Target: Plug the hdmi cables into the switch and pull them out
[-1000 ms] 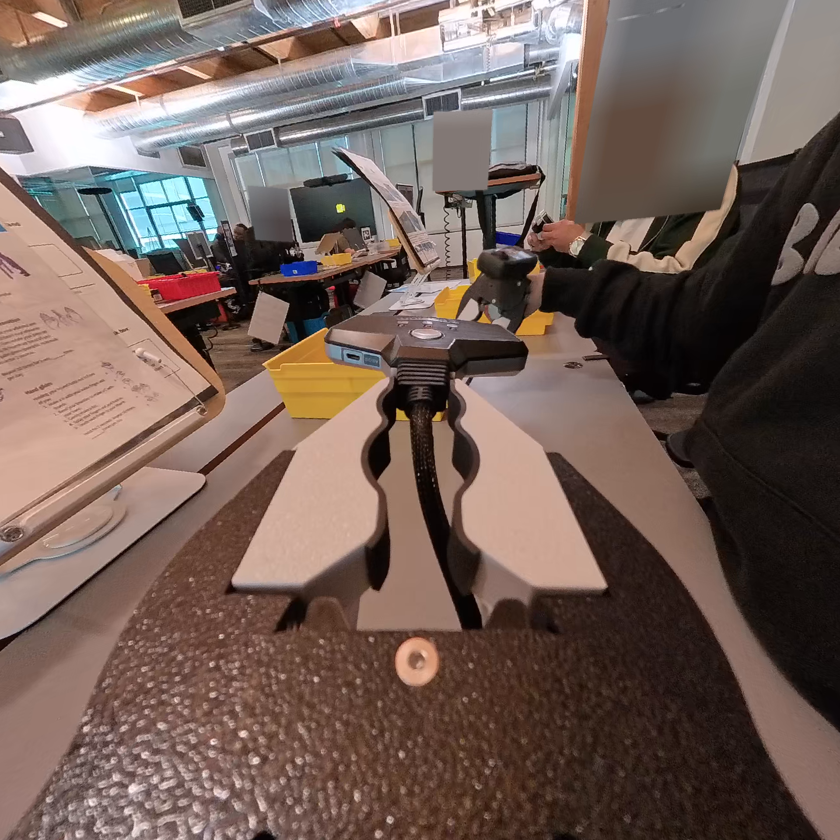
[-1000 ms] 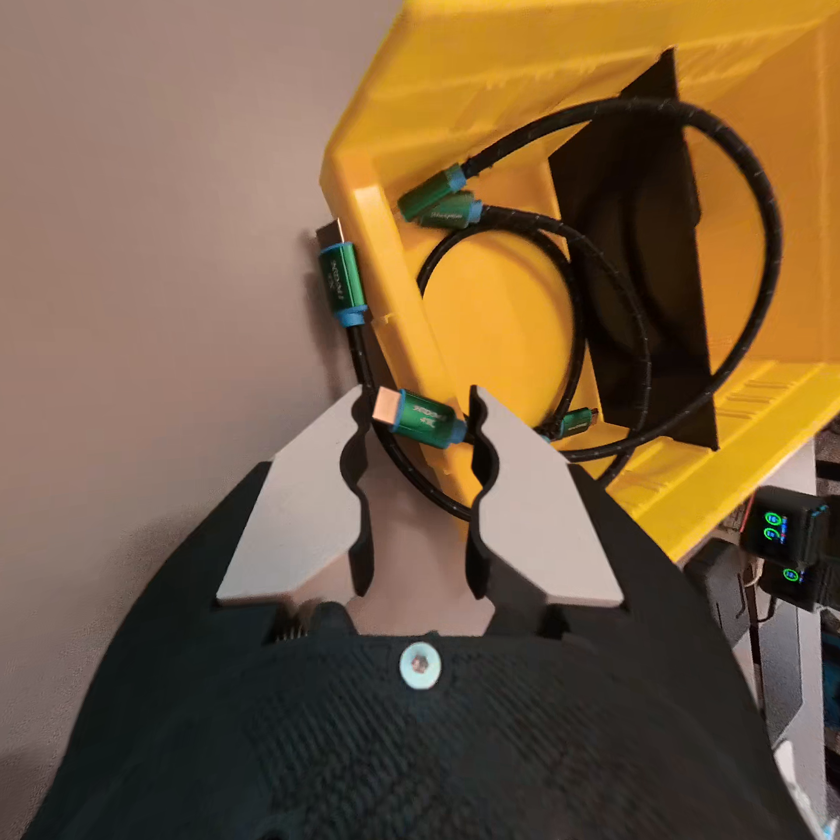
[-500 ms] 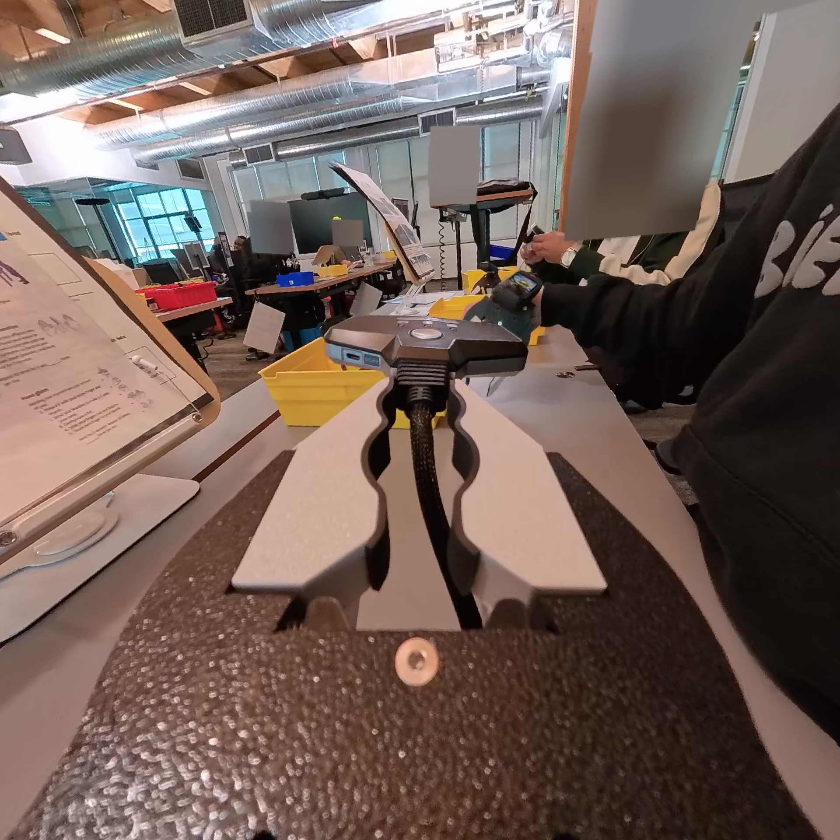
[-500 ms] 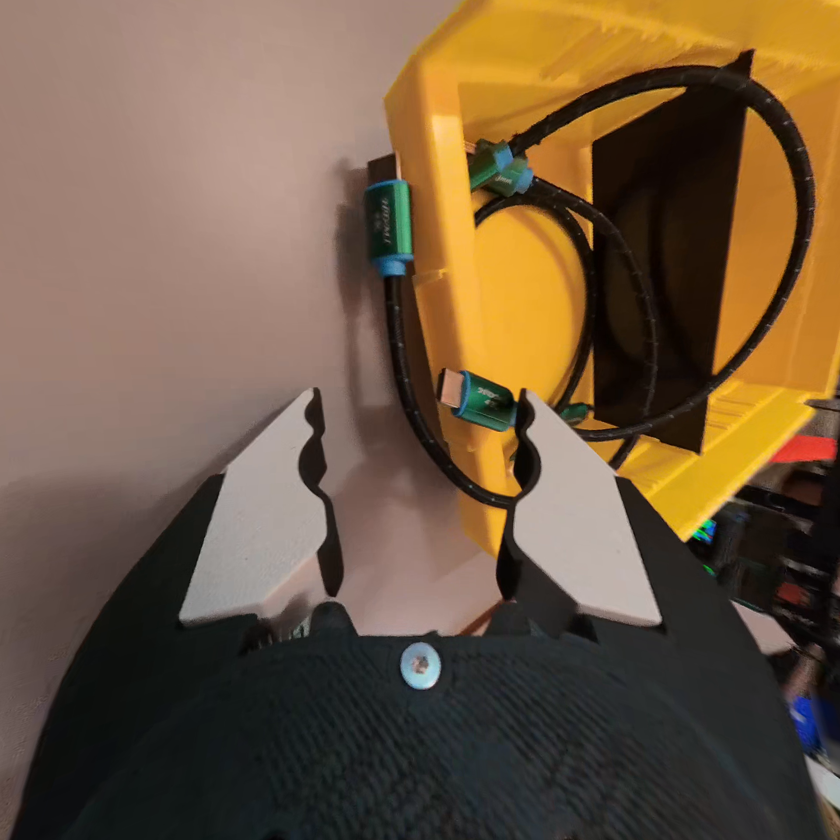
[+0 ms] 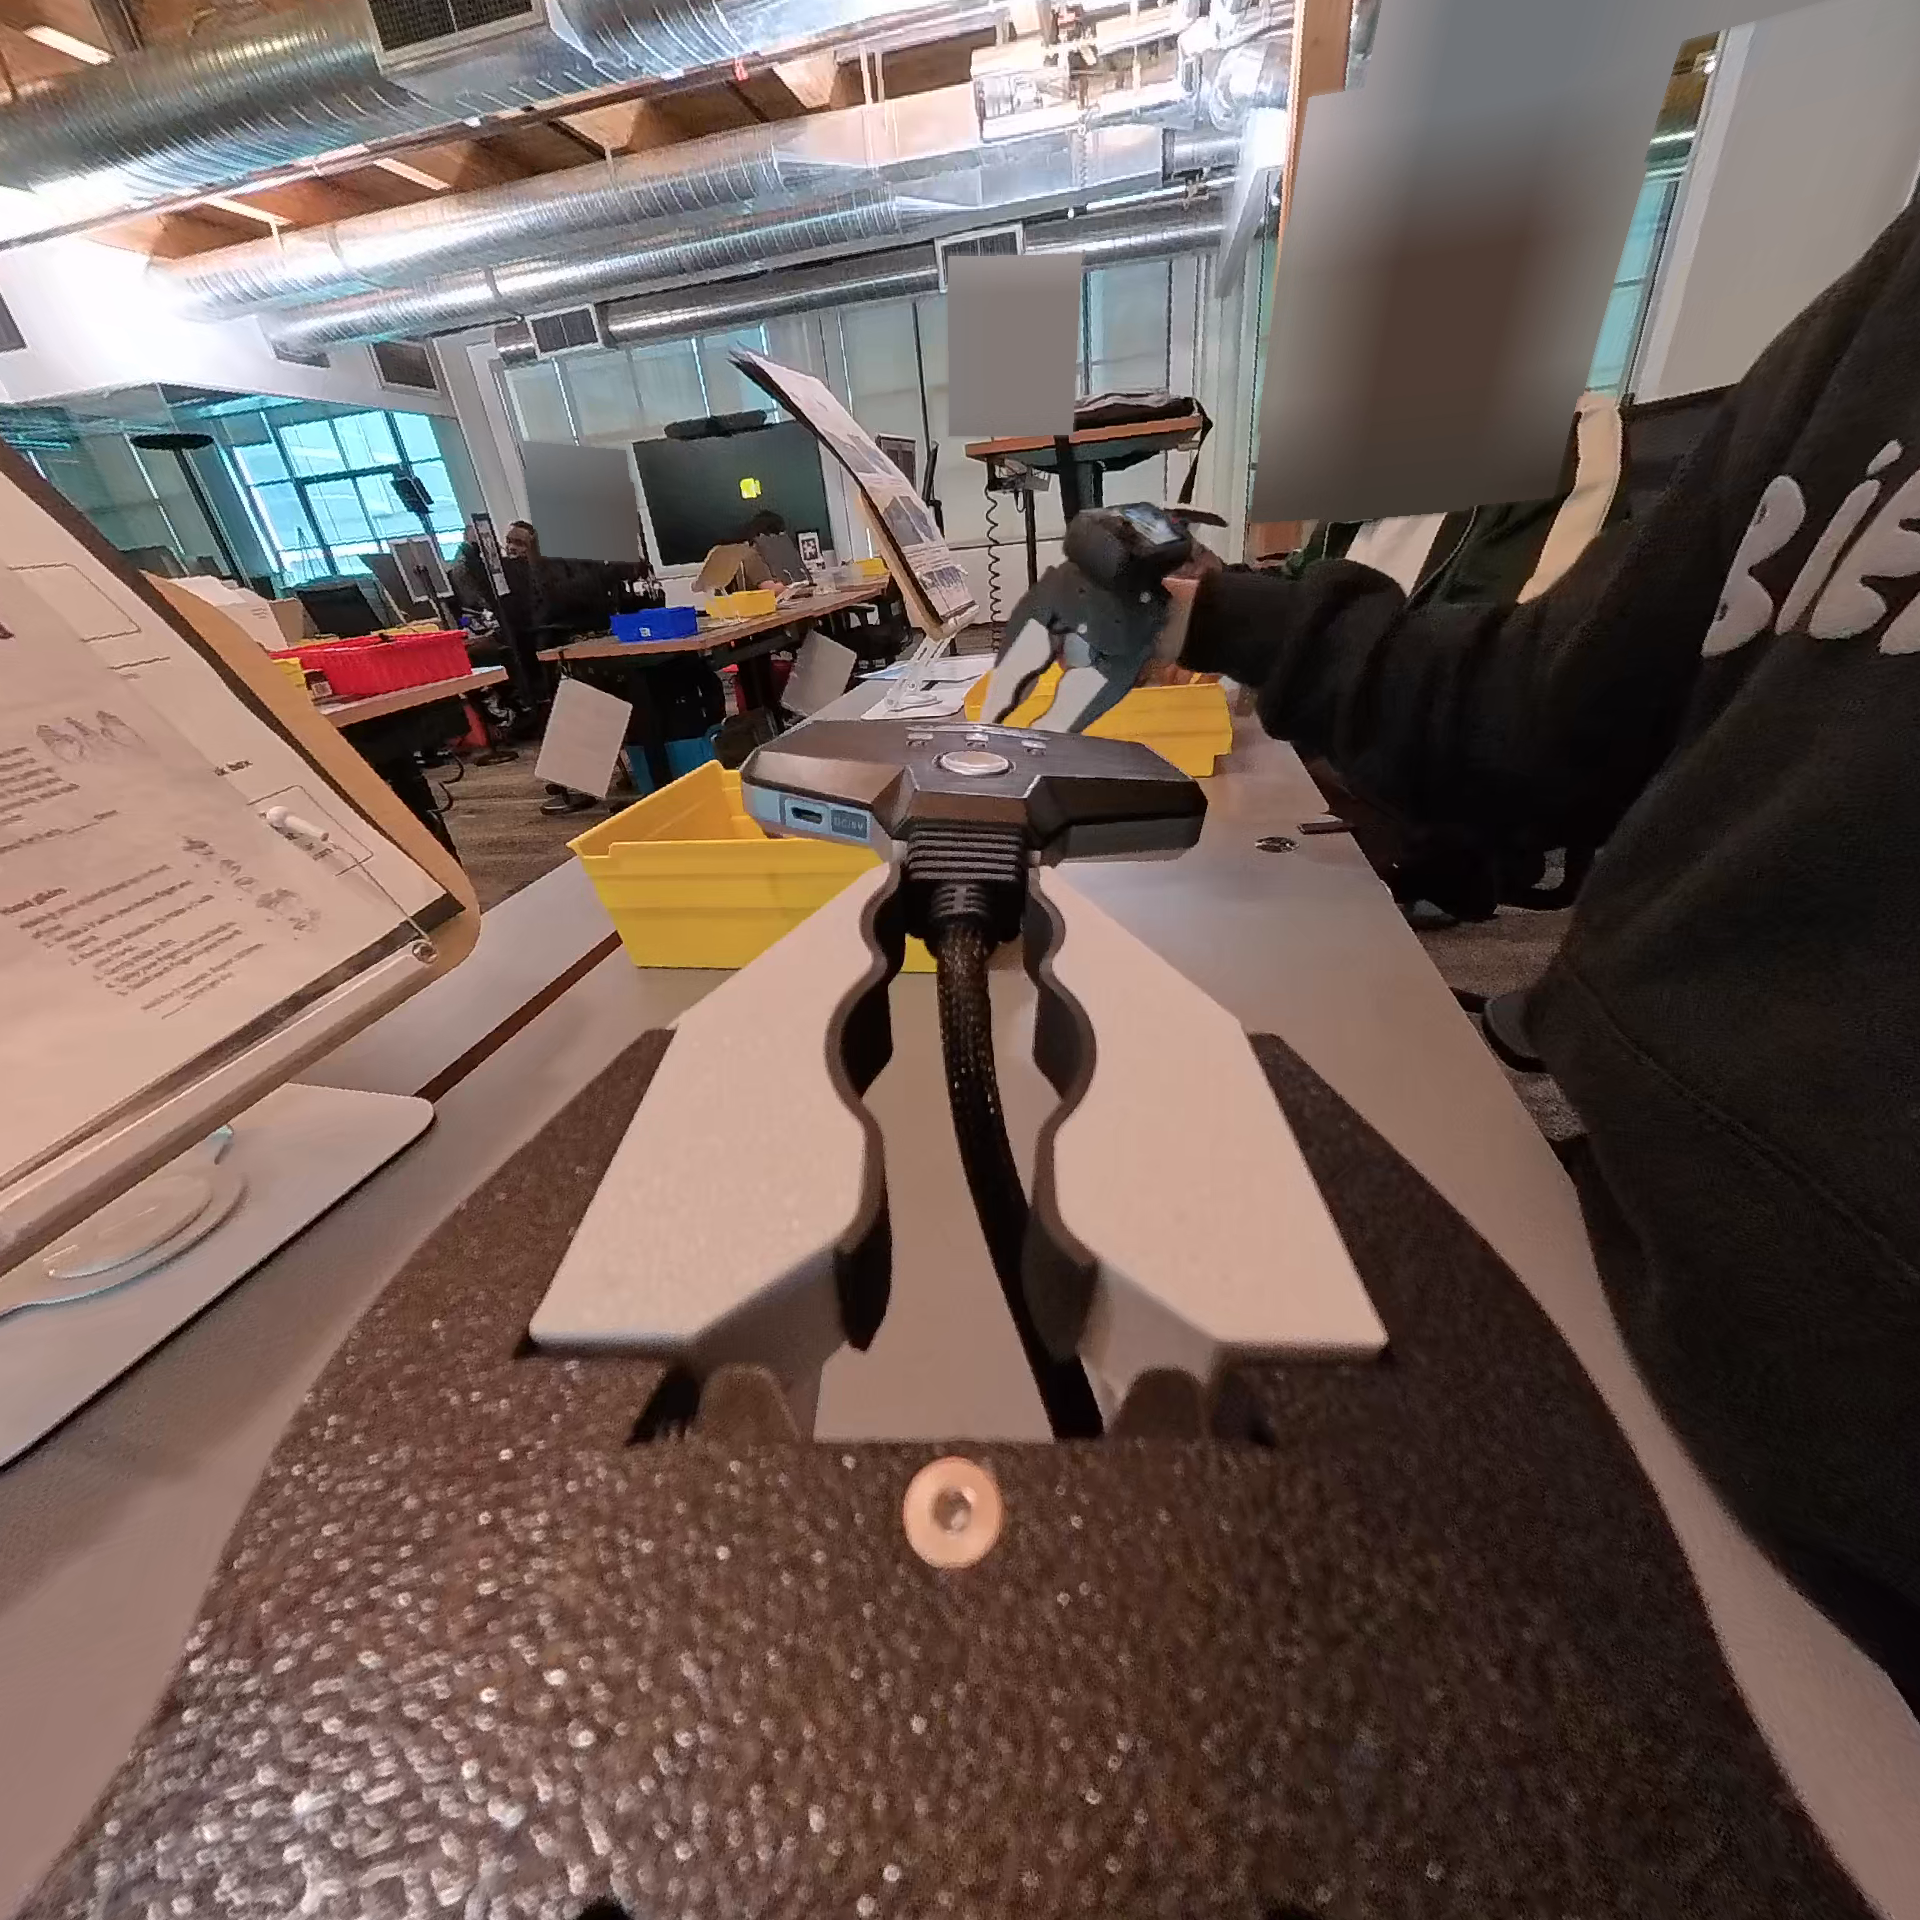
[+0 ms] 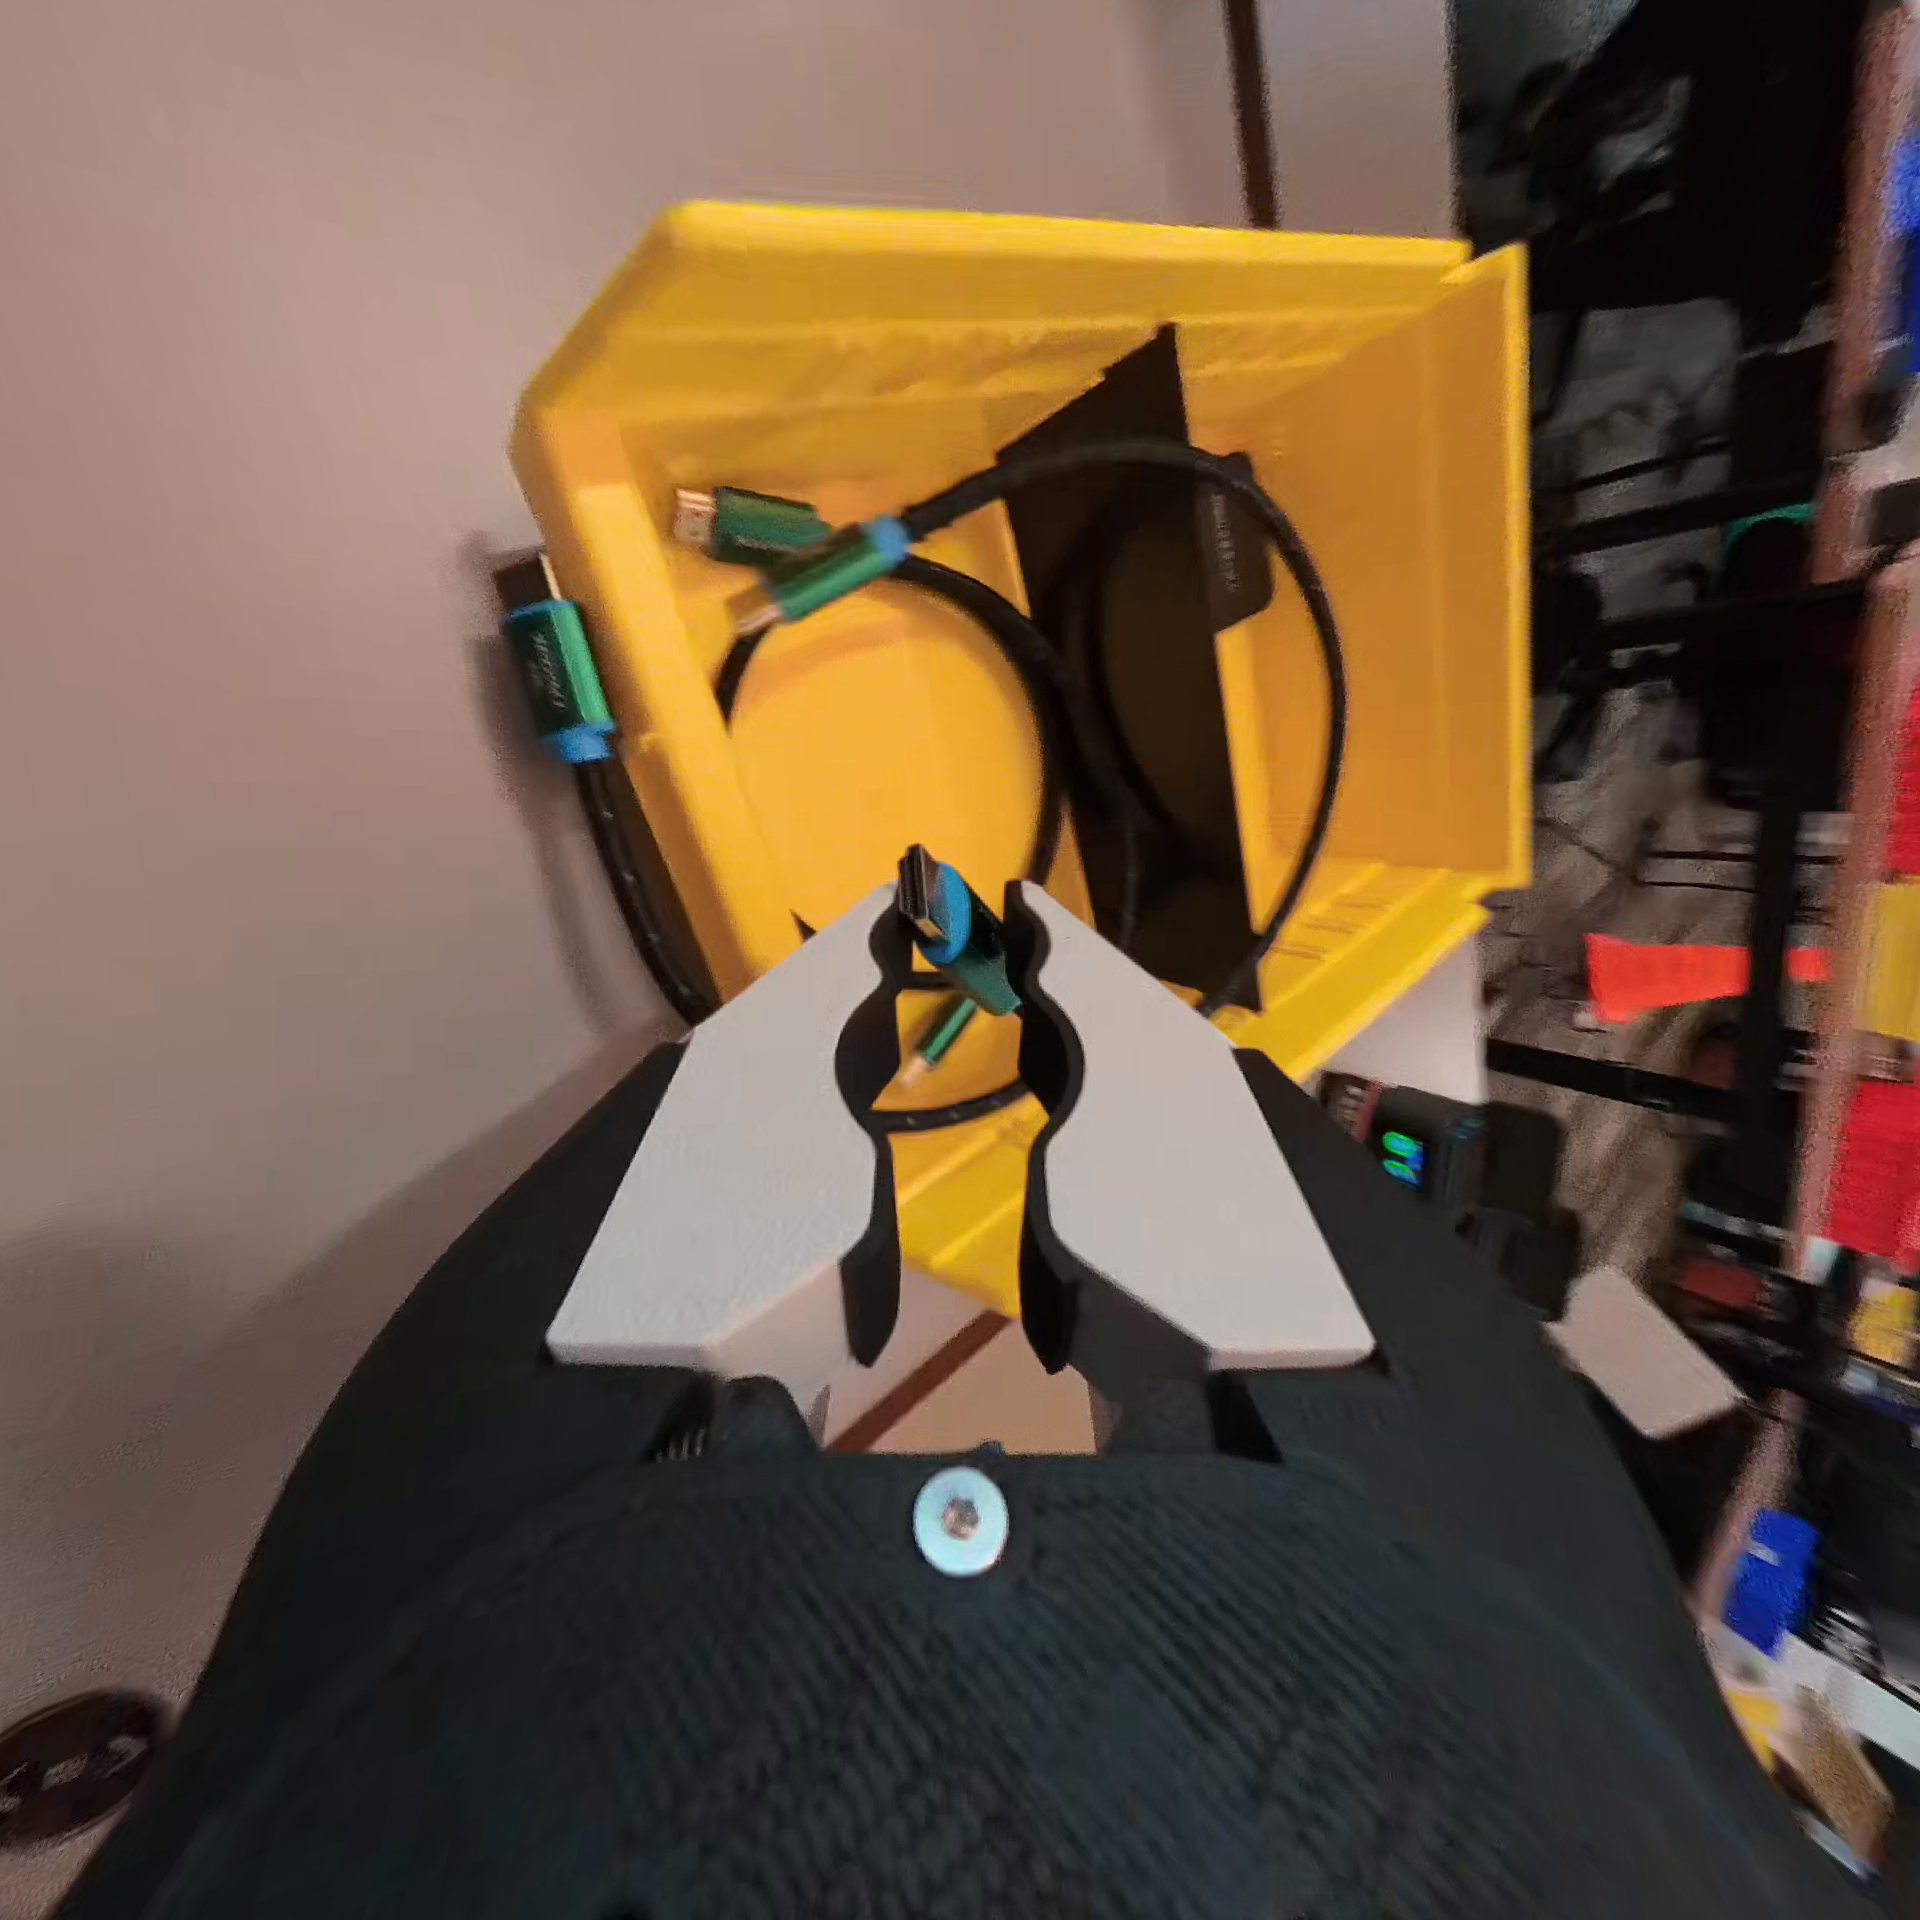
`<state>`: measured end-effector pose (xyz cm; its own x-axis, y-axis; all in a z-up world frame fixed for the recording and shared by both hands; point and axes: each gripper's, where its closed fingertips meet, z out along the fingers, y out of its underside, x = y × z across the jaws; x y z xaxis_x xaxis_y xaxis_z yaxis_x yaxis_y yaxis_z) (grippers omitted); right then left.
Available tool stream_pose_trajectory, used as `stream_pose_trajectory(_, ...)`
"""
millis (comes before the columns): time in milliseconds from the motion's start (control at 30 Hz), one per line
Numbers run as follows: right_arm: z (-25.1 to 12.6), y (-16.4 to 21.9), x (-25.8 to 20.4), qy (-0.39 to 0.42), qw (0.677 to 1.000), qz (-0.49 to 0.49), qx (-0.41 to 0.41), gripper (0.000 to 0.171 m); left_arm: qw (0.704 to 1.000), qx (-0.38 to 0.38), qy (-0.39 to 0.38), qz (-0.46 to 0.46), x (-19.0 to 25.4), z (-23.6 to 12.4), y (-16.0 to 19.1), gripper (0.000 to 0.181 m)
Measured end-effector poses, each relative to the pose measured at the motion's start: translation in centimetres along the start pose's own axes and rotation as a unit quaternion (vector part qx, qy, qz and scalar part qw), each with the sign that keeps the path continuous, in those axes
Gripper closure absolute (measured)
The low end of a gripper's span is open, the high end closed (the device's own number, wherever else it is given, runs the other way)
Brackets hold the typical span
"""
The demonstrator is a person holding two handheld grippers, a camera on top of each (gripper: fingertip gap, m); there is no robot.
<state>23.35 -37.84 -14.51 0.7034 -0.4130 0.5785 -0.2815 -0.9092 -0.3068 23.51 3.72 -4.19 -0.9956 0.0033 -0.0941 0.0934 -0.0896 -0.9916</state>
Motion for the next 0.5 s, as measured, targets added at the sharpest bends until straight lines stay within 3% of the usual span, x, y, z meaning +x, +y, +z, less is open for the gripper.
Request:
stream_pose_trajectory(100, 1.2, 1.1, -1.6, -0.044, 0.996, -0.051, -0.055, 0.141, 1.000, -0.003, 0.003, 0.001, 0.2, 0.1, 0.1, 0.162)
stream_pose_trajectory(233, 1.9, -0.3, -5.1, -0.084, 0.996, -0.015, 0.010, 0.114, 1.000, 0.003, 0.001, 0.001, 0.3, -0.3, -0.1, 0.162)
stream_pose_trajectory(333, 2.9, 1.6, -6.5, -0.059, 0.997, -0.037, -0.019, 0.104, 1.000, 0.010, 0.004, -0.004, 0.2, -0.3, -0.2, 0.162)
stream_pose_trajectory(400, 3.4, 2.5, -6.5, -0.018, 0.998, -0.059, -0.033, 0.114, 1.000, 0.006, 0.009, -0.003, 0.3, 0.0, -0.1, 0.162)
stream_pose_trajectory(433, 3.6, 2.8, -6.0, 0.012, 0.996, -0.074, -0.039, 0.132, 1.000, 0.003, 0.011, -0.002, 0.3, 0.2, 0.0, 0.162)
stream_pose_trajectory(500, 3.4, 2.6, -5.2, 0.051, 0.994, -0.095, -0.035, 0.148, 1.000, 0.000, 0.016, -0.001, 0.4, 0.4, 0.2, 0.162)
